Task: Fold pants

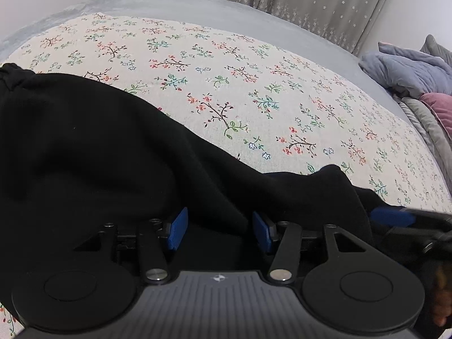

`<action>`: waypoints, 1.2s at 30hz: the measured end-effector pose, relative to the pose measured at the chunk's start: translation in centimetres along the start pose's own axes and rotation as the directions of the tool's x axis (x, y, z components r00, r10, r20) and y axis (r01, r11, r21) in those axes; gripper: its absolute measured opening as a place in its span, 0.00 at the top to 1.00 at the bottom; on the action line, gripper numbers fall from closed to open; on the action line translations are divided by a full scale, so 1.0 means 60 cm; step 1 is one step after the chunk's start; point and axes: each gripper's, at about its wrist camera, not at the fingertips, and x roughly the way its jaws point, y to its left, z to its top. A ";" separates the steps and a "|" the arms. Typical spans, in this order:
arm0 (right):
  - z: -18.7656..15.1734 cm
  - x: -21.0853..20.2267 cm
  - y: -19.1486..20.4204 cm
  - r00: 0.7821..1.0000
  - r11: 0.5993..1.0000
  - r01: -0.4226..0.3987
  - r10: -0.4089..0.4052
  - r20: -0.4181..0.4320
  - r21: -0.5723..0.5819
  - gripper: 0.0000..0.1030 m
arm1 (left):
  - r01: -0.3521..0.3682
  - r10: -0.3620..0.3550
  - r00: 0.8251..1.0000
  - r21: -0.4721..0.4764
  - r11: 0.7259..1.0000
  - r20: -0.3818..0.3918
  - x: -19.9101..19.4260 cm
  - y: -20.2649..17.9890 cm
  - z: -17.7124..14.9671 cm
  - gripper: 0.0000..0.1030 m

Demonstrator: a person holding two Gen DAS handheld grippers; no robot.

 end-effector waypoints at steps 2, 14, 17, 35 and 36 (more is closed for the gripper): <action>-0.009 0.006 0.004 0.999 0.998 -0.010 0.008 -0.035 -0.056 0.20 | 0.010 -0.010 1.000 -0.010 1.000 -0.005 -0.002 0.004 0.001 0.37; 0.042 0.045 -0.005 0.988 0.989 -0.150 0.150 -0.027 0.017 0.20 | 0.016 -0.016 1.000 0.002 1.000 -0.008 -0.003 0.005 -0.001 0.37; 0.033 0.066 0.010 0.972 0.977 -0.214 0.213 -0.105 0.000 0.20 | 0.031 -0.031 0.999 -0.018 0.999 -0.015 -0.004 0.011 0.002 0.37; 0.101 0.115 -0.048 0.943 0.888 -0.304 0.229 0.242 0.346 0.21 | -0.029 0.049 0.994 -0.207 0.978 0.094 -0.038 0.111 0.031 0.37; 0.098 0.119 -0.051 0.944 0.891 -0.298 0.220 0.248 0.342 0.21 | -0.052 0.075 0.993 -0.243 0.969 0.089 -0.039 0.129 0.033 0.37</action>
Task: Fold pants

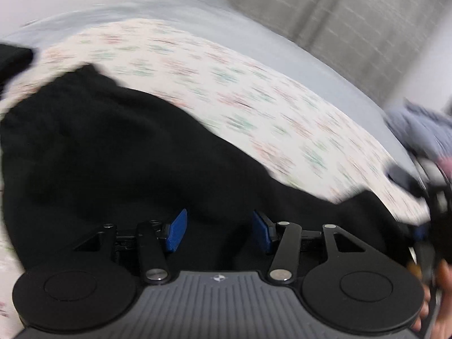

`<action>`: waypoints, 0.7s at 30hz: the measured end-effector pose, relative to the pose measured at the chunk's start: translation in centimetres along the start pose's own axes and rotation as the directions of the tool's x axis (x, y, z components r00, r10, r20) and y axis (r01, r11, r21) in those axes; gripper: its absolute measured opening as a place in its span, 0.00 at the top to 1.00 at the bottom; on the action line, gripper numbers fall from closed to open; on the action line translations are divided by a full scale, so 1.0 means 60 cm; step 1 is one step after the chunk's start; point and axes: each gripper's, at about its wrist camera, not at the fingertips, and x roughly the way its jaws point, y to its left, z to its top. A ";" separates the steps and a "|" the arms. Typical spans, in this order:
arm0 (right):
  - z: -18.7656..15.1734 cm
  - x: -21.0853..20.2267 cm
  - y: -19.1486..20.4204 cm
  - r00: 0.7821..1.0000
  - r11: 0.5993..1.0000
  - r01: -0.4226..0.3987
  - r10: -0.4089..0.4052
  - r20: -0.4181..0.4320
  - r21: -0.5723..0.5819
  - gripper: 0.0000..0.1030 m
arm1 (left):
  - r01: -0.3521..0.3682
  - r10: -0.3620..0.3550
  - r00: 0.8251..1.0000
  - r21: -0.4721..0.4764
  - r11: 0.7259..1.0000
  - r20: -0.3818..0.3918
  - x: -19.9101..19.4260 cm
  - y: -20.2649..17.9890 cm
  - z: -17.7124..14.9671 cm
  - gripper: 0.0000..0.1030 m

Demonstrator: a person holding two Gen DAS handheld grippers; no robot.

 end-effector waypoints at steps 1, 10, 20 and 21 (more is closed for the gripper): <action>-0.003 0.006 -0.004 1.000 1.000 0.005 -0.005 0.007 0.005 0.21 | -0.026 0.026 1.000 -0.031 0.999 -0.012 0.003 0.016 0.005 0.38; 0.006 0.011 -0.047 0.989 0.992 0.126 -0.128 0.076 0.031 0.35 | -0.083 0.083 0.997 -0.058 0.995 -0.003 0.005 0.051 0.010 0.65; 0.022 -0.044 0.017 0.949 0.938 0.286 -0.250 0.190 -0.195 0.33 | -0.048 0.050 0.999 -0.113 0.992 0.015 -0.014 0.074 0.022 0.68; 0.012 -0.056 0.039 0.958 0.940 0.254 -0.212 0.195 -0.226 0.33 | -0.061 0.065 0.997 -0.088 0.994 0.043 -0.021 0.069 0.024 0.67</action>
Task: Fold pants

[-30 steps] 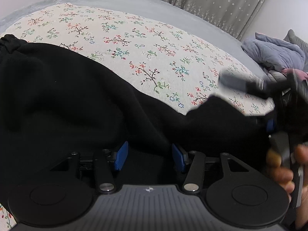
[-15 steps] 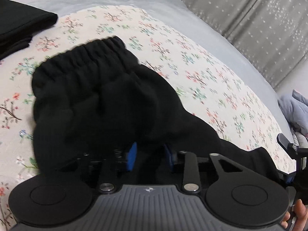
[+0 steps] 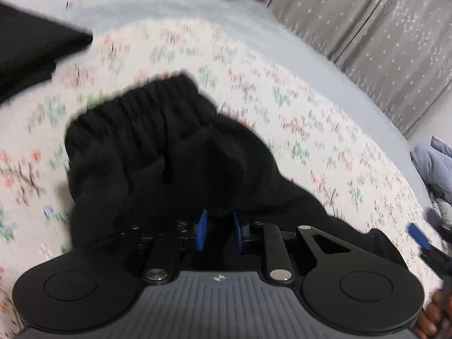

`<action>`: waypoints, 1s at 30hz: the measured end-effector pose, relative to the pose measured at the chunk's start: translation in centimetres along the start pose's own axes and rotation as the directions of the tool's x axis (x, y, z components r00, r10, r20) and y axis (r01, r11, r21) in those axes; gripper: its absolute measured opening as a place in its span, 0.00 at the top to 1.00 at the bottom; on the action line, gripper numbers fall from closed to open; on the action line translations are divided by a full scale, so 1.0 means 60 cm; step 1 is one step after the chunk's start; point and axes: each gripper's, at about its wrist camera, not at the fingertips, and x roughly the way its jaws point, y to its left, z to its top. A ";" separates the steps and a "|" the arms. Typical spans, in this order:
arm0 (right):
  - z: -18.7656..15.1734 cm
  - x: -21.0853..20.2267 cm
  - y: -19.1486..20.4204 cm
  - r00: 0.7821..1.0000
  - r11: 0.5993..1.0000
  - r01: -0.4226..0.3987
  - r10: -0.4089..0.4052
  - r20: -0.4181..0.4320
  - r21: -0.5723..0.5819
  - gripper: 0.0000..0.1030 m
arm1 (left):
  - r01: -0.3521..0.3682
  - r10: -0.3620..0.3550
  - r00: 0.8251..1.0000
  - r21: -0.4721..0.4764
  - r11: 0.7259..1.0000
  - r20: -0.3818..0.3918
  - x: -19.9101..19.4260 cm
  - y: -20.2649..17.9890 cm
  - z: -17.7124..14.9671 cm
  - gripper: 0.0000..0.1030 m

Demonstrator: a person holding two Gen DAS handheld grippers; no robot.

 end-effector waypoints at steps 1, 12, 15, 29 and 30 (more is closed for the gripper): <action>-0.008 -0.014 0.018 0.999 0.998 -0.051 0.051 -0.012 -0.023 0.33 | -0.022 0.021 0.999 0.033 0.999 0.030 -0.007 -0.006 0.002 0.65; -0.104 -0.084 -0.054 0.979 0.992 0.081 -0.097 -0.180 -0.093 0.69 | -0.068 0.068 0.997 0.020 0.998 -0.020 0.013 0.023 0.005 0.83; -0.092 -0.164 -0.093 0.966 0.967 0.207 -0.226 -0.128 -0.148 0.75 | -0.064 0.064 0.997 -0.001 0.998 -0.034 0.015 0.035 0.010 0.88; -0.050 -0.570 -0.254 0.694 0.643 0.617 -0.716 0.071 0.453 0.43 | -0.031 0.029 0.999 -0.052 0.998 -0.041 0.004 0.032 0.008 0.83; -0.047 -0.581 -0.240 0.709 0.659 0.608 -0.702 0.072 0.442 0.23 | -0.022 0.020 0.999 -0.040 0.999 -0.038 -0.002 0.027 0.006 0.73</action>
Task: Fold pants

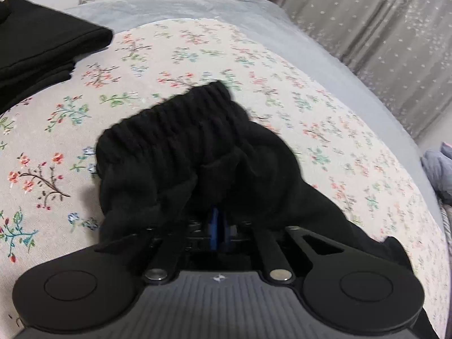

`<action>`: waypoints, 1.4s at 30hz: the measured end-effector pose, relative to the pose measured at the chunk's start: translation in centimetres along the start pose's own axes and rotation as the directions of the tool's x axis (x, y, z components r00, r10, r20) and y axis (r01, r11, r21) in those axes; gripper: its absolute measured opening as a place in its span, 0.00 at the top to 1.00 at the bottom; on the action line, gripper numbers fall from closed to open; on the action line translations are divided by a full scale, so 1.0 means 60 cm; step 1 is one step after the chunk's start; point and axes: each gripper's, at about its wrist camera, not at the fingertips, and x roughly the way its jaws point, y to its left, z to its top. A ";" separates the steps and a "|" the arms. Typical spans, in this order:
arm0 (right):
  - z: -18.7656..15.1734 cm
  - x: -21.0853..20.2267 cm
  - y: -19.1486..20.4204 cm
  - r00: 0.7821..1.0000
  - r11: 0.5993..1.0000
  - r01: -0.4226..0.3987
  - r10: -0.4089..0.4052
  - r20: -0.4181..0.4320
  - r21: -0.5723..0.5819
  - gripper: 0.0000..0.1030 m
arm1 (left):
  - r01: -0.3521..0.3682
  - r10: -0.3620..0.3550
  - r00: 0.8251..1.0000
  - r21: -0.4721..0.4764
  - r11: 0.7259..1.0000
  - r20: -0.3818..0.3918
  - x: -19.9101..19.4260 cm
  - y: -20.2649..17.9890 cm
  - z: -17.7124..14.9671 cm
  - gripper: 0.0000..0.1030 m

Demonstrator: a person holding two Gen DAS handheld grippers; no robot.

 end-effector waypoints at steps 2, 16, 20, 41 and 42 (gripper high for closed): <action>-0.011 -0.027 0.041 0.999 0.990 -0.030 0.027 -0.028 -0.139 0.14 | 0.005 -0.006 1.000 0.045 0.999 0.021 -0.016 -0.016 -0.008 0.62; -0.217 -0.008 0.142 0.964 0.703 -0.002 -0.188 -0.188 -0.712 0.10 | -0.019 0.020 1.000 0.051 0.998 -0.010 -0.018 0.048 -0.019 0.88; -0.191 -0.027 0.100 0.962 0.711 0.072 -0.235 -0.139 -0.699 0.10 | 0.066 -0.068 0.997 -0.057 0.996 -0.033 -0.024 0.087 -0.011 0.88; -0.103 -0.168 -0.097 0.997 1.000 0.006 -0.006 -0.076 -0.010 0.09 | 0.076 -0.103 0.992 0.304 0.950 0.076 -0.101 -0.074 -0.097 0.53; -0.104 -0.171 -0.107 0.996 1.000 -0.013 0.015 -0.084 0.018 0.09 | 0.062 -0.093 0.993 0.344 0.937 0.074 -0.101 -0.091 -0.108 0.53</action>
